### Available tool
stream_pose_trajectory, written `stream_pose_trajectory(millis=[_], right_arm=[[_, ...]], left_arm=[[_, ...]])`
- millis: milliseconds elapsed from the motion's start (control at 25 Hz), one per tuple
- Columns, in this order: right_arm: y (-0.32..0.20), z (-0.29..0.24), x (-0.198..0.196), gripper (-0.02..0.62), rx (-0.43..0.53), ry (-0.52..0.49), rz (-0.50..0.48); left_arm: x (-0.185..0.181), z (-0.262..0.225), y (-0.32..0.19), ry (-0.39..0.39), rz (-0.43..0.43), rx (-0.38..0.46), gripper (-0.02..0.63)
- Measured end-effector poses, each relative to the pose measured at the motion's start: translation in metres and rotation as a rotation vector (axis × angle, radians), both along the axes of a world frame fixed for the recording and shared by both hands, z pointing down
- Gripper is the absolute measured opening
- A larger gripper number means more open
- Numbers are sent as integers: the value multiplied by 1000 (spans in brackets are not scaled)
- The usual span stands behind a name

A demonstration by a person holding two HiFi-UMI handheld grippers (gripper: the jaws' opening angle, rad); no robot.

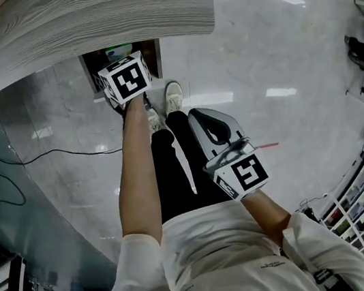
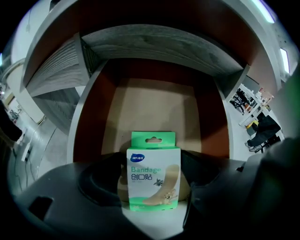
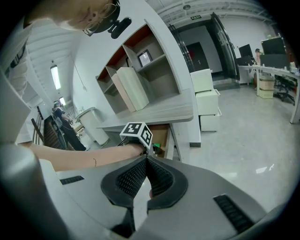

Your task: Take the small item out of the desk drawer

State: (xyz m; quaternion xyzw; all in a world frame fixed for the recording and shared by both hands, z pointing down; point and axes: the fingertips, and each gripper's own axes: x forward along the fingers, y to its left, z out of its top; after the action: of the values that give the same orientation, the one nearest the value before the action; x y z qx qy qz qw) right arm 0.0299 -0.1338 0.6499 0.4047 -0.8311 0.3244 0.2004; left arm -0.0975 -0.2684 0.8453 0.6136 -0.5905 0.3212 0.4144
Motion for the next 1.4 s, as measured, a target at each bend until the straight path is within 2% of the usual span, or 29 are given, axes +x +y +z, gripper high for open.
stream_pose_trajectory(millis=[360, 480, 800, 1400], right_arm=[[-7, 2, 1, 31, -9, -13, 20], [-8, 3, 0, 32, -9, -11, 21], [-5, 1, 2, 31, -2, -5, 26], [4, -19, 0, 31, 42, 2, 45]], left_arm=[[-6, 7, 3, -9, 10, -4, 391], [-3, 5, 2, -12, 14, 0, 364], [1, -1, 1, -11, 24, 4, 357], [0, -37, 5, 6, 42, 72, 356]])
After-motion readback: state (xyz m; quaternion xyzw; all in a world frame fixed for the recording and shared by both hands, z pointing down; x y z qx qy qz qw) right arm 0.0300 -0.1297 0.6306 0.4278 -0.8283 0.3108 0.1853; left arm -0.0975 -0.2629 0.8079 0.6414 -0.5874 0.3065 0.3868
